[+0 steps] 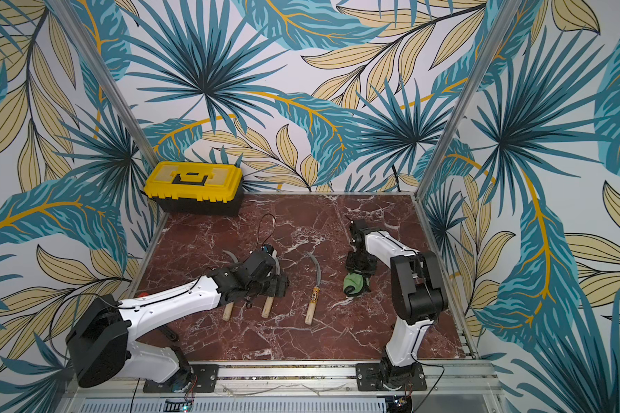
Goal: Wipe small sickles with rags
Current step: Pick up the rag from the center of the board, then move the small sickle to the center of the board.
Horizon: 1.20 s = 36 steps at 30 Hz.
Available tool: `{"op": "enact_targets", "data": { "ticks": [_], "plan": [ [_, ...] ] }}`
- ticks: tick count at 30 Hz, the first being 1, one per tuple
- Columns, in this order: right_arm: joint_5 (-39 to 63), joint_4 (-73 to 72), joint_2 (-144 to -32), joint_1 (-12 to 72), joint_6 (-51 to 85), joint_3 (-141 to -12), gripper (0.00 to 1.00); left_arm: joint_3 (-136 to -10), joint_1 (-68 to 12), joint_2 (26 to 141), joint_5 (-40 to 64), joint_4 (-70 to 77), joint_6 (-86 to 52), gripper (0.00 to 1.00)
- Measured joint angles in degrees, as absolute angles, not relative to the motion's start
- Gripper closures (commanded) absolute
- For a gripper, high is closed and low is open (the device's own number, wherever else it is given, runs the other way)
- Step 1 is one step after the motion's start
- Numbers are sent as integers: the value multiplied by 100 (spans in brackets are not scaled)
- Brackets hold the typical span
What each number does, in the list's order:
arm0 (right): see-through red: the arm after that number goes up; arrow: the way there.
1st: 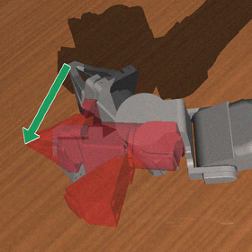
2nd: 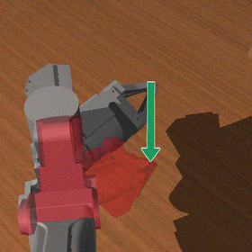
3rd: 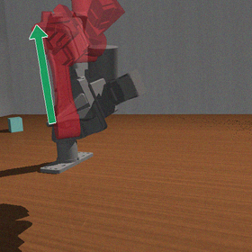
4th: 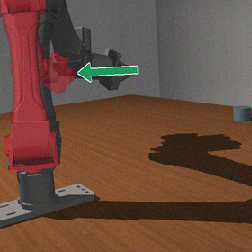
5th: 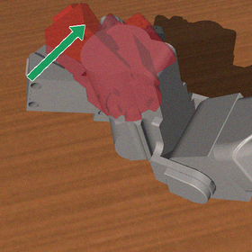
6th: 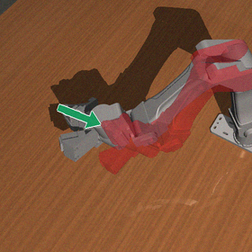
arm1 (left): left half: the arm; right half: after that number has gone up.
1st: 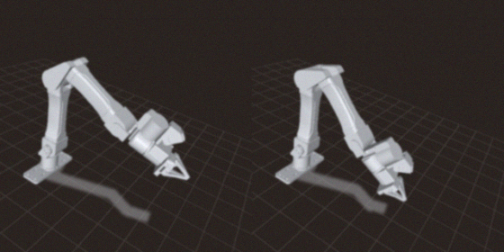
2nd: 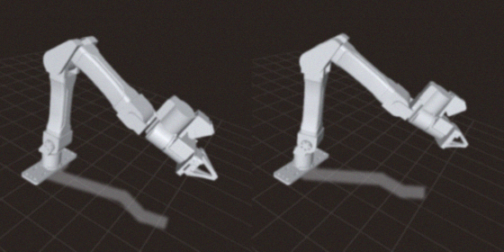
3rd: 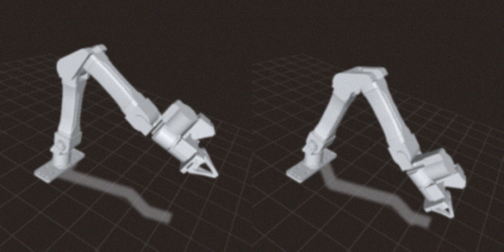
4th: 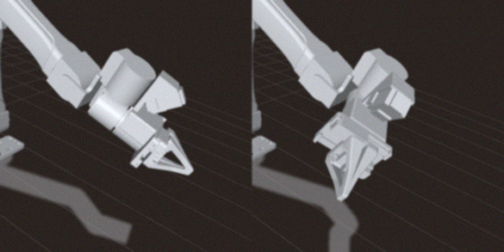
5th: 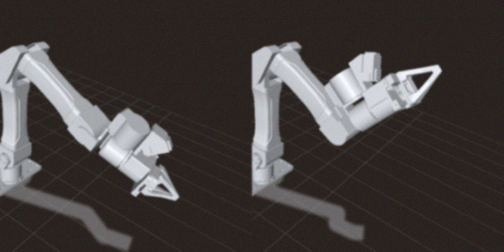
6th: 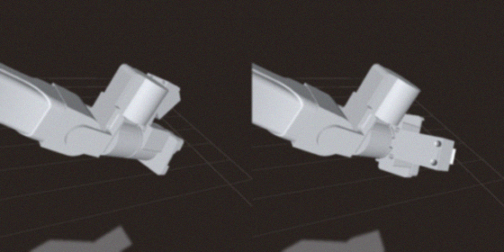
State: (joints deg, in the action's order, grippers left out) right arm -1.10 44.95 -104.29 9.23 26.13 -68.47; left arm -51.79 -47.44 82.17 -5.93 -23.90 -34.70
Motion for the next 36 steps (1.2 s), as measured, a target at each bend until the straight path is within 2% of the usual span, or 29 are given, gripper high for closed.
{"op": "enact_targets", "data": {
  "ticks": [9, 18, 21, 27, 36],
  "plan": [
    [49, 4440, -10250, 897, 2565, -6751, 75, -5483, -4862, 8656, -130, -2508, -3321, 4],
    [95, 4506, -9347, 897, 2563, -6490, 76, -5708, -5457, 8748, -78, -2665, -3214, 4],
    [95, 4550, -8967, 897, 2563, -6388, 76, -5741, -5671, 8840, -54, -2692, -3223, 8],
    [93, 4713, -8355, 897, 2563, -6265, 76, -5867, -5931, 9275, 69, -2838, -3277, 29],
    [73, 4875, -8042, 897, 2561, -6228, 76, -6163, -6014, 9824, 158, -2928, -3253, 37]
  ]
}}
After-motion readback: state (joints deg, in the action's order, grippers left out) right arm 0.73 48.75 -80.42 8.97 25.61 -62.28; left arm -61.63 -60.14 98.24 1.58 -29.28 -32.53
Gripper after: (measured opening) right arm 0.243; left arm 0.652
